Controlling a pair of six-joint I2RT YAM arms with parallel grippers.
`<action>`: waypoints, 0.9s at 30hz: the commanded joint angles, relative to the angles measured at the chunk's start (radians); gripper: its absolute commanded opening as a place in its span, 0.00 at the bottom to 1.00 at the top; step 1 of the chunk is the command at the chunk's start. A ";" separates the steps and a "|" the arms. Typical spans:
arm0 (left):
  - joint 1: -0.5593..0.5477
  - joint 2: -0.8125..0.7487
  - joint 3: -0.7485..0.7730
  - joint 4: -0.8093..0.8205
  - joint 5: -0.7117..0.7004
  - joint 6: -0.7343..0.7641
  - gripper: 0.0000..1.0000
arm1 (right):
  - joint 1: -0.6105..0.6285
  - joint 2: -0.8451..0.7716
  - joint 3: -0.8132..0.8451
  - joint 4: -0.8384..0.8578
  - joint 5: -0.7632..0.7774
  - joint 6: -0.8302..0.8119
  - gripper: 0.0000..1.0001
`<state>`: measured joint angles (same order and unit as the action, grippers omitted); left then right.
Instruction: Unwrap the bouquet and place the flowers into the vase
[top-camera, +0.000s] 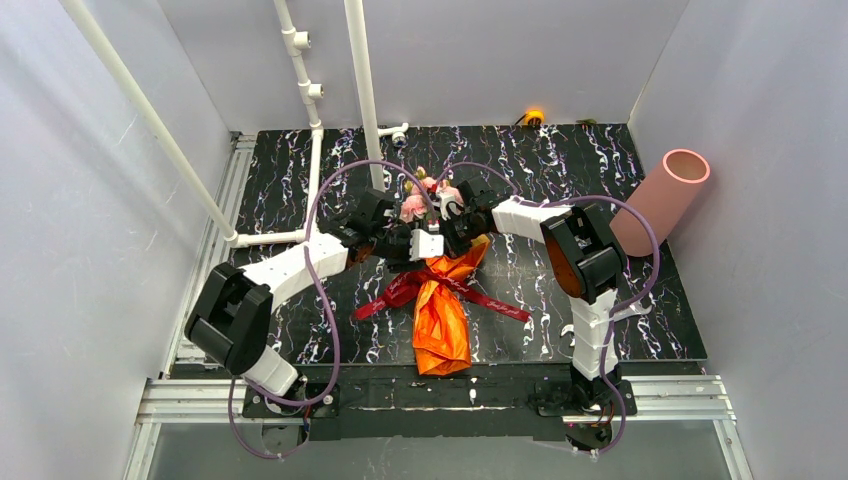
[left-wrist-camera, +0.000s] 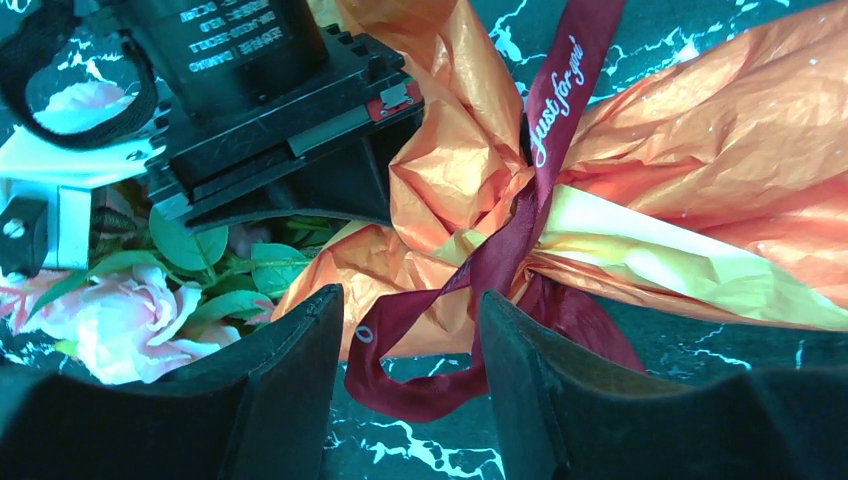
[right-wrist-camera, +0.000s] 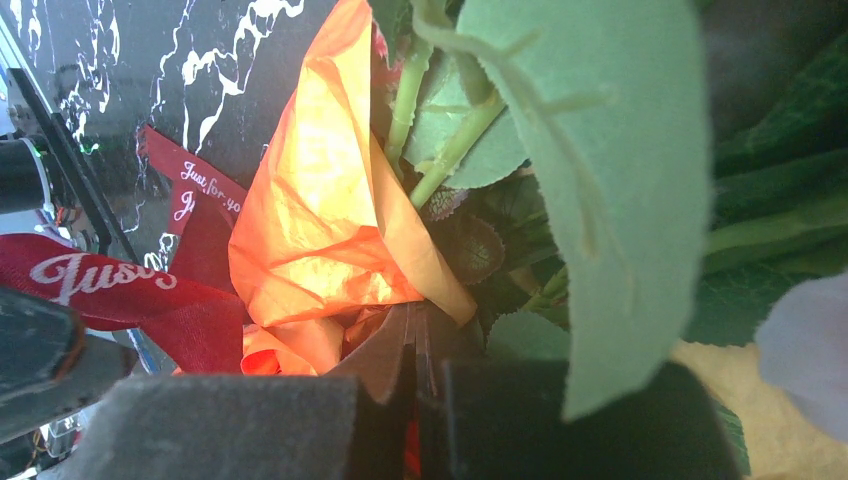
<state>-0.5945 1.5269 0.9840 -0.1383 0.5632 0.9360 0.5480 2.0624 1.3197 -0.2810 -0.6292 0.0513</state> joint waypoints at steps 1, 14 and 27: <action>-0.017 0.034 0.018 0.000 -0.013 0.150 0.50 | -0.023 0.096 -0.056 -0.093 0.281 -0.093 0.01; -0.019 0.044 0.074 0.007 -0.119 -0.038 0.00 | -0.023 0.087 -0.071 -0.087 0.299 -0.097 0.01; 0.100 -0.166 -0.033 0.044 -0.409 -0.523 0.00 | -0.025 0.079 -0.076 -0.090 0.299 -0.103 0.01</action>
<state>-0.5266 1.4269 0.9901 -0.0639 0.2638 0.5976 0.5480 2.0617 1.3174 -0.2783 -0.6289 0.0505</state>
